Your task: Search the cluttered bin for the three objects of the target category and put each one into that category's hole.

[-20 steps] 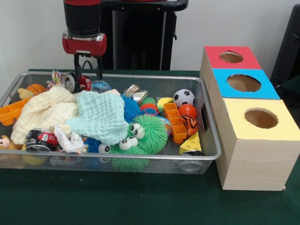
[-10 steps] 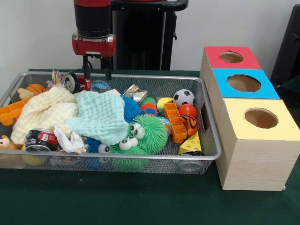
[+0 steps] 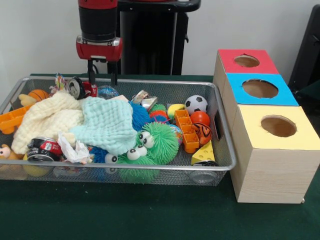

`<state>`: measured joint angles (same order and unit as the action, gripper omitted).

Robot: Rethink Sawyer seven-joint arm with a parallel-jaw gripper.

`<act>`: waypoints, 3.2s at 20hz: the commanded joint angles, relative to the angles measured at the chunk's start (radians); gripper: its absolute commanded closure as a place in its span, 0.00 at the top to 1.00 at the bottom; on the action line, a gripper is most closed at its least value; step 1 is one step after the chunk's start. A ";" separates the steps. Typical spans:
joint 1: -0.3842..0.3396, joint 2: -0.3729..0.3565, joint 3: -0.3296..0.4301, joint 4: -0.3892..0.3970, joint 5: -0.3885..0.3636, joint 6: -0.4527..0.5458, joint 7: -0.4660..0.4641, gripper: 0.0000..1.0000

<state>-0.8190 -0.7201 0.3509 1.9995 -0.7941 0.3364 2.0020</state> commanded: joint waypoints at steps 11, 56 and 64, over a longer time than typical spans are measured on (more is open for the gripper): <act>0.053 0.108 -0.094 -0.138 -0.036 -0.143 0.060 1.00; 0.150 0.248 -0.258 -0.174 -0.009 -0.346 0.083 1.00; 0.147 0.250 -0.256 -0.176 0.002 -0.341 0.074 1.00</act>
<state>-0.6759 -0.5754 0.0951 1.9388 -0.7925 0.0099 2.0020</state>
